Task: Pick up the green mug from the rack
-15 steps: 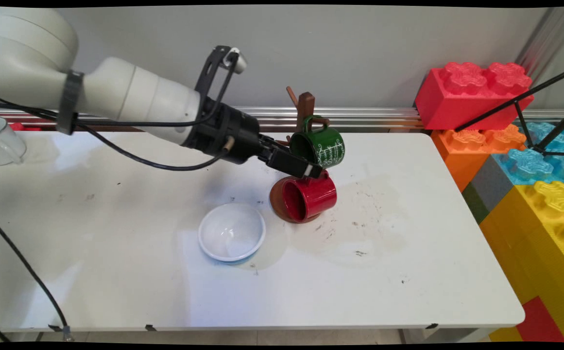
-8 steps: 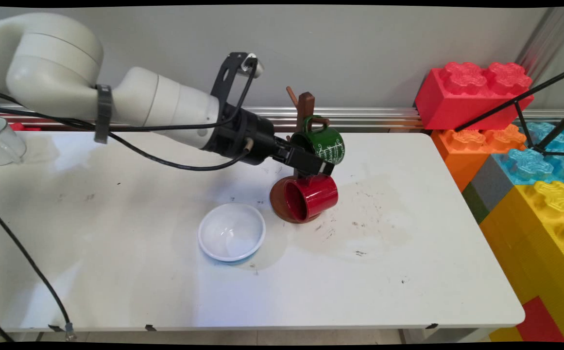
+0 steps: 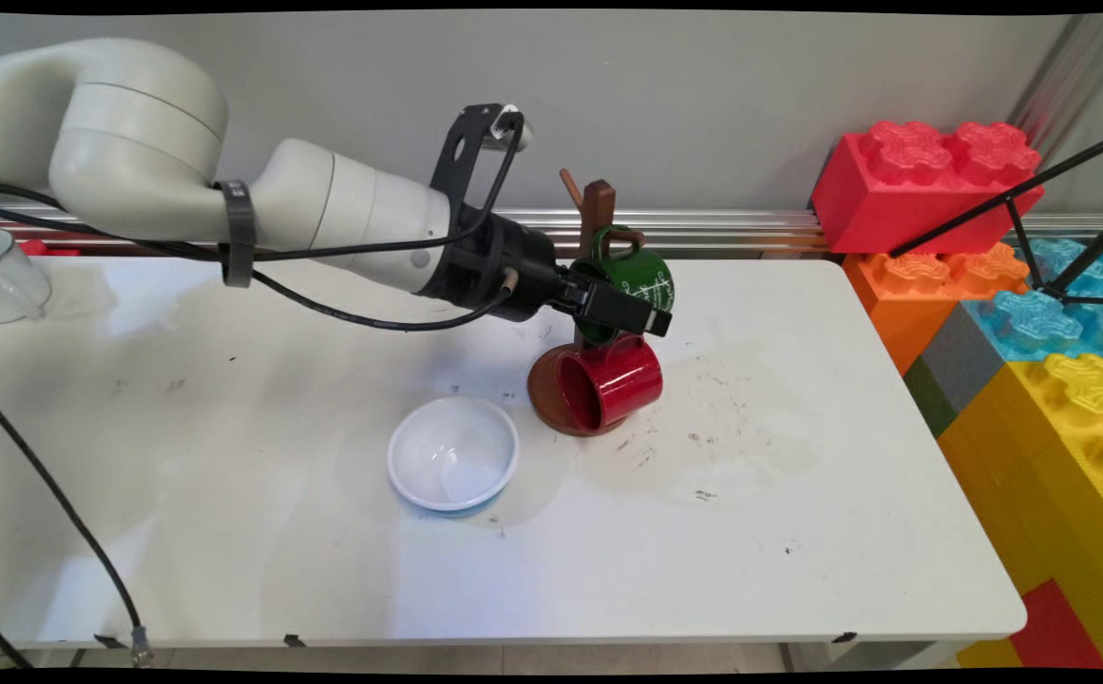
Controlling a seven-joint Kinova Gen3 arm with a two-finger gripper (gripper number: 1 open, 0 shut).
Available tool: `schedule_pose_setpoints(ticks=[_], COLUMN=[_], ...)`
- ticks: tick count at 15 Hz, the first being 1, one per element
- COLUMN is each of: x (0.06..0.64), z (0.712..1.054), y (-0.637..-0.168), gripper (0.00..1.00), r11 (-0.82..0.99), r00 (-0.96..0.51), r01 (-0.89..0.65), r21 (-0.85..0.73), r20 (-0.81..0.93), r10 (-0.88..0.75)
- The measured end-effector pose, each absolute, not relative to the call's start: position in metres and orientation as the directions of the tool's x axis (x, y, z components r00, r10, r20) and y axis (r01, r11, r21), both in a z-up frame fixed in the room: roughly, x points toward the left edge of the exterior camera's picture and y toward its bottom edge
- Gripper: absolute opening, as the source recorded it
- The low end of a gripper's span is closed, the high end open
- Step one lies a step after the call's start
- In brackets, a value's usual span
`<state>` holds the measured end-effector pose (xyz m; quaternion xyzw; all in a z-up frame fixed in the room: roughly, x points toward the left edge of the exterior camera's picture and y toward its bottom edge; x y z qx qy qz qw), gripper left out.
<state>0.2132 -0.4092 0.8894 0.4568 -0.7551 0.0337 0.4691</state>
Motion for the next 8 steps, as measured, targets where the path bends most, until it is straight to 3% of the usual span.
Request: schedule_pose_setpoints(ticks=[6, 7, 8], x=[0.2102, 0.2105, 0.2109], z=[0.8885, 0.8885, 0.8886], y=[-0.409, -0.4093, -0.4097], gripper=[1.0, 0.0, 0.0], r11=[0.57, 0.569, 0.566], r00=[-0.129, -0.128, -0.126], r01=[-0.729, -0.732, -0.735], r21=[0.379, 0.375, 0.372], r20=[0.742, 0.744, 0.746], r10=[-0.657, -0.656, -0.654])
